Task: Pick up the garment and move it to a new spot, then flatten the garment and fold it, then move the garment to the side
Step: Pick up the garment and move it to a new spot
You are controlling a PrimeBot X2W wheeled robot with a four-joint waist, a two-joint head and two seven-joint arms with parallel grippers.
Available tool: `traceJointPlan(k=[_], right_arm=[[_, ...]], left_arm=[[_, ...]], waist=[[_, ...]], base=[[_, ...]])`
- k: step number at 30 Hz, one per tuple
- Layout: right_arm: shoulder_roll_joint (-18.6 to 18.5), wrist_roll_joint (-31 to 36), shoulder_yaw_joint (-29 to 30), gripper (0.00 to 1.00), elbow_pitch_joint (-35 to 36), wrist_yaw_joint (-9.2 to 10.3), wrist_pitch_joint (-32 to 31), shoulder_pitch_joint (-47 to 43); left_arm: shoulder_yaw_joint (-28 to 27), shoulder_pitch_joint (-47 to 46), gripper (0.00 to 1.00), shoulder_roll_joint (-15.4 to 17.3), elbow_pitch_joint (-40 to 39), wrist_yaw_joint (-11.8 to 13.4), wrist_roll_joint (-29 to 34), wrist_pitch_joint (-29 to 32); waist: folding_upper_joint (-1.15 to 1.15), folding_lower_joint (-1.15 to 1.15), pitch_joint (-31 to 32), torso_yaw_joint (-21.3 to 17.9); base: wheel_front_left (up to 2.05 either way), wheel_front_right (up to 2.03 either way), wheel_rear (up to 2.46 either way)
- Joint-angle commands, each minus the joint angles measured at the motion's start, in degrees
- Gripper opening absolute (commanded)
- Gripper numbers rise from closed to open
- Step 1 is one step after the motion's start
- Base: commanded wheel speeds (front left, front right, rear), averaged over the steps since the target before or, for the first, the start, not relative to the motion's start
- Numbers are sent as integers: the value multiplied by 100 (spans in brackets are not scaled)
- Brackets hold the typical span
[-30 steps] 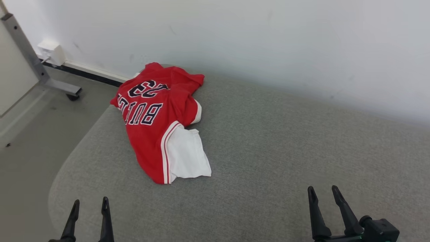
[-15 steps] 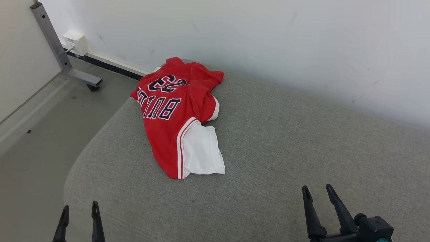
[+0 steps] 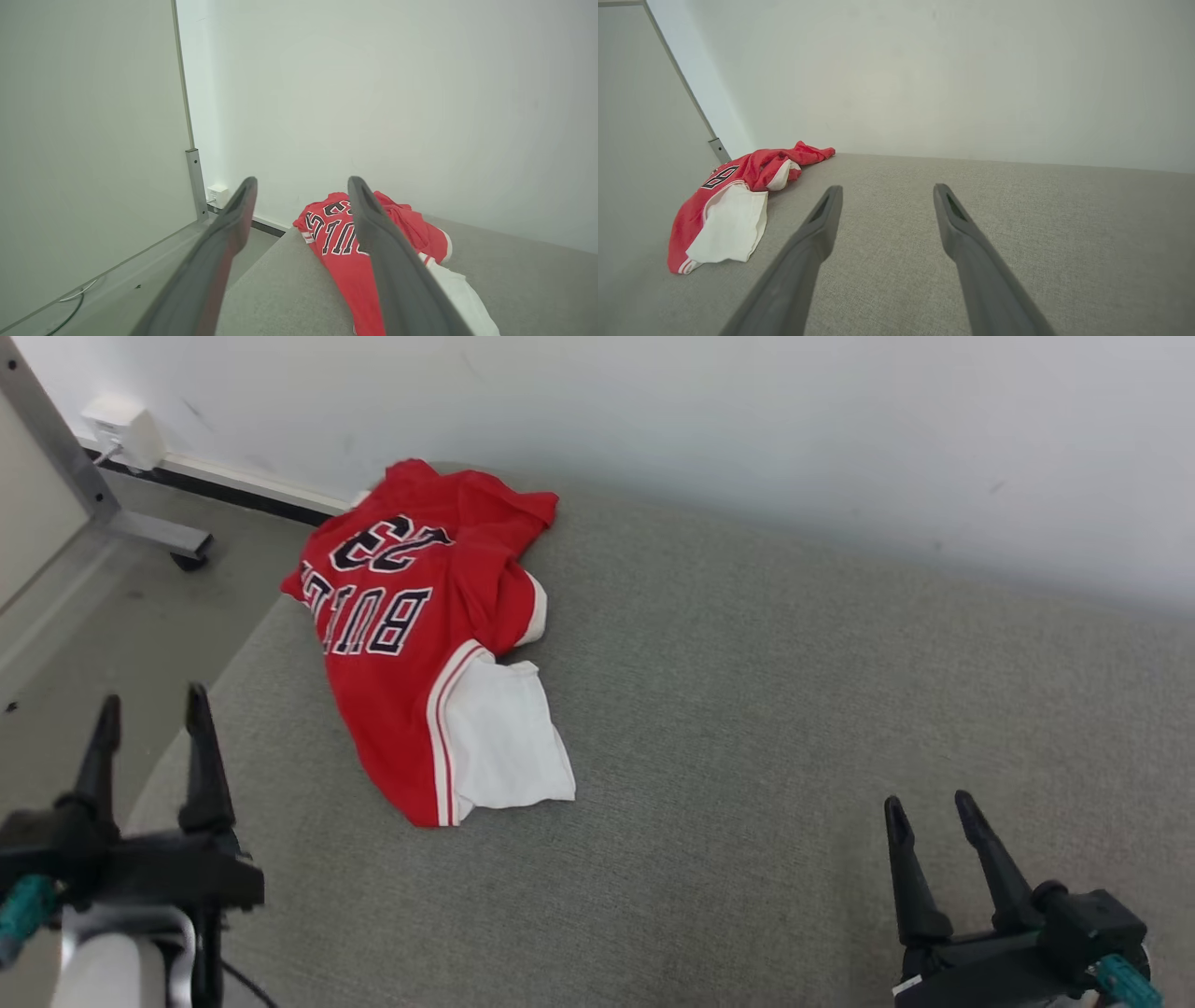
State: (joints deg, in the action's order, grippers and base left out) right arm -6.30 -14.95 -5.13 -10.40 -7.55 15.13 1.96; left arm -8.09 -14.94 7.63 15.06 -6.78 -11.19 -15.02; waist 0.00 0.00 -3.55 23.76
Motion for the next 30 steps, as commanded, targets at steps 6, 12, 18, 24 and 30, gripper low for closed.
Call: traceJointPlan(k=[6,12,18,24,30], right_arm=[[-131,110,224,100,175,12,4,291],[-143,175,397,100,309,12,4,442],[-88,211,512,100,296,12,4,546],[-57,186,558,100,278,12,4,610],[-48,185,534,100,263,12,4,641]], left_arm=[[-28,-1385,100,494,423,-54,-367,218],[-8,-2265,100,964,845,-61,-722,685],[156,-2640,100,1341,1476,-61,-943,1194],[303,-2581,100,1554,2144,-63,-1215,1972],[569,-2370,100,1632,2551,-64,-1747,2796]], waist=[[0,0,-954,-913],[0,0,-1365,-1284],[0,0,-1568,-1514],[0,0,-1562,-1647],[0,0,-1551,-1755]], base=[[0,0,0],[0,0,0],[0,0,0],[0,0,0],[0,0,0]])
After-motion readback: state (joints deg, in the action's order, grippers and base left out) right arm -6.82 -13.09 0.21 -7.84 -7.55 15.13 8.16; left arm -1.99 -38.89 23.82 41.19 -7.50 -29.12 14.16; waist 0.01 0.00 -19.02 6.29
